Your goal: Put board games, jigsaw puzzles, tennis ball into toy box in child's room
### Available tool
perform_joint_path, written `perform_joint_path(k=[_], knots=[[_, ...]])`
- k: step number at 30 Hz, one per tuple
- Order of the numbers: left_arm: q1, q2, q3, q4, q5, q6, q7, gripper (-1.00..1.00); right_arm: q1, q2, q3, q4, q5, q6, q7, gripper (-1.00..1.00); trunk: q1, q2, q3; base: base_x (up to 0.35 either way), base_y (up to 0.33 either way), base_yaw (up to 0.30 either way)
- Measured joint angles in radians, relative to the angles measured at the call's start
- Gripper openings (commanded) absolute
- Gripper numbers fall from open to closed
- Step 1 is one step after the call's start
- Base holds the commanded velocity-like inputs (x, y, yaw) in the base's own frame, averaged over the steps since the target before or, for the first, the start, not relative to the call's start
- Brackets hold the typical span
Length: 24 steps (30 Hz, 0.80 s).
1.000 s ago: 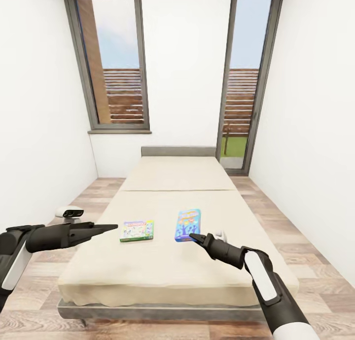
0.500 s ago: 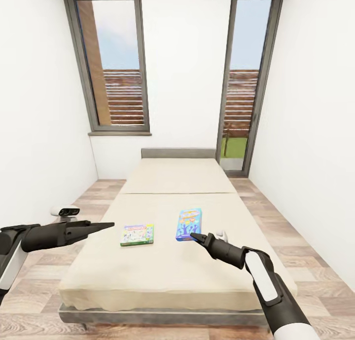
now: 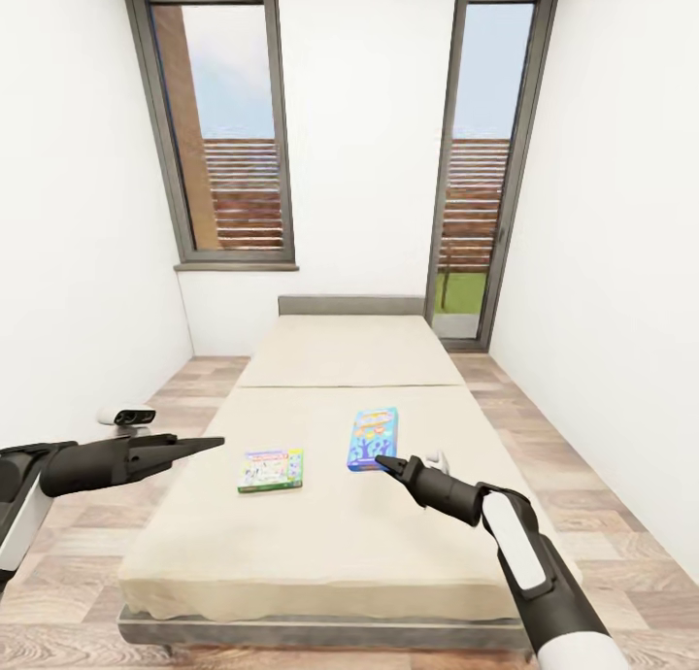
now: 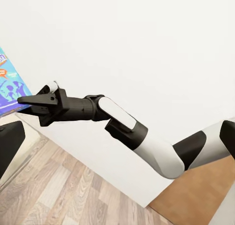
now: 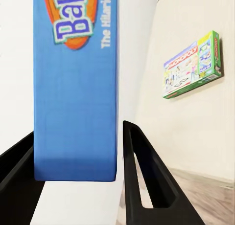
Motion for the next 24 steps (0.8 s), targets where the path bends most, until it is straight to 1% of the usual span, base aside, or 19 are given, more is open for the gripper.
perform_joint_path(k=[4, 8, 16, 21, 24], knots=[[0.000, 0.001, 0.028, 0.001, 0.000, 0.001, 0.000, 1.00, -0.007, -0.001, -0.002, -0.001, 0.002, -0.003, -0.019, -1.00, -0.015, 0.028, 0.013, 0.000, 0.000, 0.000], [0.000, 0.003, 0.040, 0.001, 0.000, 0.001, 0.000, 1.00, -0.009, -0.002, -0.002, -0.001, 0.001, -0.001, -0.051, -1.00, -0.031, 0.056, 0.025, 0.000, 0.000, 0.000], [0.000, 0.006, 0.046, 0.001, 0.000, 0.001, 0.000, 1.00, -0.009, -0.005, -0.003, -0.001, -0.010, 0.002, -0.048, -1.00, -0.061, 0.112, 0.050, 0.000, 0.000, 0.000], [0.000, 0.008, 0.074, 0.002, 0.000, 0.001, 0.000, 1.00, -0.005, -0.006, -0.002, -0.013, -0.013, 0.002, -0.048, -1.00, -0.081, 0.147, 0.066, 0.000, 0.000, 0.000], [0.000, 0.010, 0.082, 0.002, 0.000, 0.001, 0.000, 1.00, 0.004, -0.006, -0.001, -0.057, -0.016, 0.003, -0.048, -1.00, -0.092, 0.168, 0.075, 0.000, 0.000, 0.000]])
